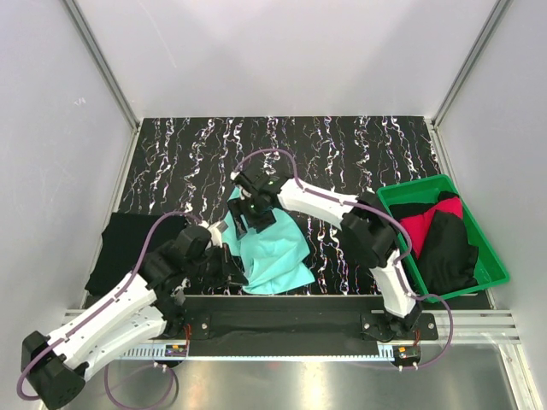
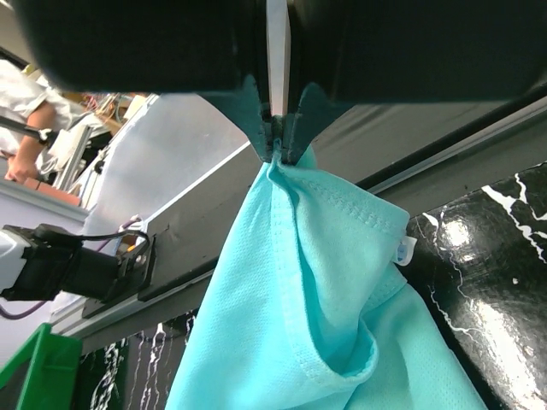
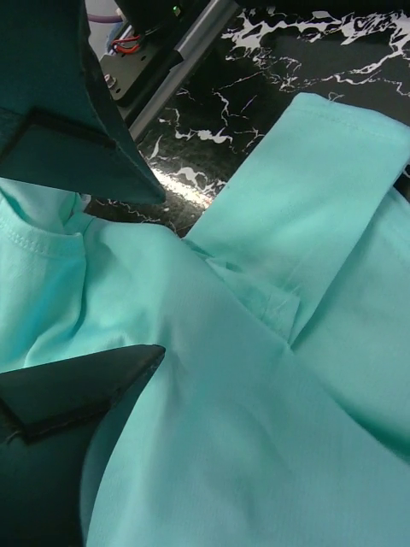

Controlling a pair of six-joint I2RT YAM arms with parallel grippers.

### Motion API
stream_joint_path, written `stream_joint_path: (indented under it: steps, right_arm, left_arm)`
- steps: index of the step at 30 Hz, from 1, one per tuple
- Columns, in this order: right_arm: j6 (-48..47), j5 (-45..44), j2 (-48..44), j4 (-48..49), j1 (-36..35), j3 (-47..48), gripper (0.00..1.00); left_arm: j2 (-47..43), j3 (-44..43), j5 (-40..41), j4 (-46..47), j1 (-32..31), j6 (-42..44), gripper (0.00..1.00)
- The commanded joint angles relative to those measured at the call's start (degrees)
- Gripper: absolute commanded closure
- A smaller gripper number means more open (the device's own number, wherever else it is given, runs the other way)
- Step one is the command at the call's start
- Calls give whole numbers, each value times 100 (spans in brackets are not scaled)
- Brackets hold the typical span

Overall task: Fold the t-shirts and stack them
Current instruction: Flatten the tshirt out

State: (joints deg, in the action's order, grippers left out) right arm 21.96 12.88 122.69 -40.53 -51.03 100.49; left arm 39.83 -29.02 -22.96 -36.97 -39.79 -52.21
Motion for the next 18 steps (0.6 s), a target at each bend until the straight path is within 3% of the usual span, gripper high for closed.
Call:
stream_joint_path:
  steps: [1,3,7,8,10,14,18]
  right_arm:
    - [107,-339,149,-227,-118,524,27]
    - [133,-680,386,-393,-188,734,30]
    - [161,-1427,782,-719,-197,1086,47]
    - [143,-1542,826,-771,-206,1139,58]
    - [81,-1841,809,-789,-189,1236,66]
    - [-77,-2149,774,-921,-162,1675,97]
    - [-95,-2623,371,-1000,118,2447,100]
  left_arm:
    - [-204,106,81,146,-11,-281,100]
    - [-222,115,81,138,-20,-308,100]
    - [-222,80,90,111,-20,-317,100]
    - [-230,45,99,102,-20,-325,100]
    - [-230,1,125,50,-20,-308,100]
    - [-230,-217,230,-64,-20,-238,100]
    - [-135,-972,660,-590,-11,87,100]
